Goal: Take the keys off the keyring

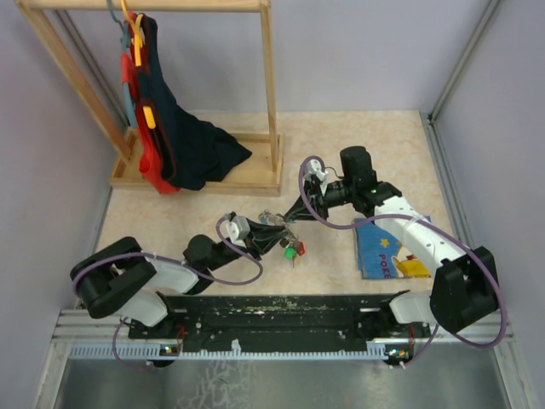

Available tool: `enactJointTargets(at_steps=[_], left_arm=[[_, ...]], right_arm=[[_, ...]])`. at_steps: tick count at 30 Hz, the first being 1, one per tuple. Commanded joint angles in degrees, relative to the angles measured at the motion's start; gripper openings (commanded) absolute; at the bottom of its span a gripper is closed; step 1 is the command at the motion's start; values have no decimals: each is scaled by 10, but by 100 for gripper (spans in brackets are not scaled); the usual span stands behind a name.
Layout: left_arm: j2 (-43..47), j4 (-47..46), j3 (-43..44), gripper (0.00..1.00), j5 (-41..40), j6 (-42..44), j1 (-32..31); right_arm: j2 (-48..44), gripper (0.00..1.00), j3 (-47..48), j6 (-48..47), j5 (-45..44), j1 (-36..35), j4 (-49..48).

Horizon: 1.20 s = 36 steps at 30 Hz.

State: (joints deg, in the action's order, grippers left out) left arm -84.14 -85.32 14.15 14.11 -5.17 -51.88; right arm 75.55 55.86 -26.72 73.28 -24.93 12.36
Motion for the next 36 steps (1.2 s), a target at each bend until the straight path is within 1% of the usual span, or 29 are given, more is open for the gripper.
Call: enactJointTargets(at_steps=[1,13,22,26,30,34,36], left_arm=[[-8,-39,15,24,-14,-11,-8],[-3,-40,11,22,-46,-11,-12],[-2,-47,9,21,-51,-15,-14],[-5,-49,9,19,-54,-15,-16],[-4,-49,8,13,-56,-14,-17],[0,-45,6,0,-56,-9,-17],[6,-40,3,0,-55,-4,-16]], right_arm=[[-1,0,2,6,22,6,-39],[-1,0,-1,8,22,5,-43],[-1,0,-3,11,19,5,-47],[0,0,-3,11,18,6,-48],[-1,0,-2,11,18,6,-48],[-1,0,-2,10,16,5,-45],[-1,0,0,3,14,5,-37]])
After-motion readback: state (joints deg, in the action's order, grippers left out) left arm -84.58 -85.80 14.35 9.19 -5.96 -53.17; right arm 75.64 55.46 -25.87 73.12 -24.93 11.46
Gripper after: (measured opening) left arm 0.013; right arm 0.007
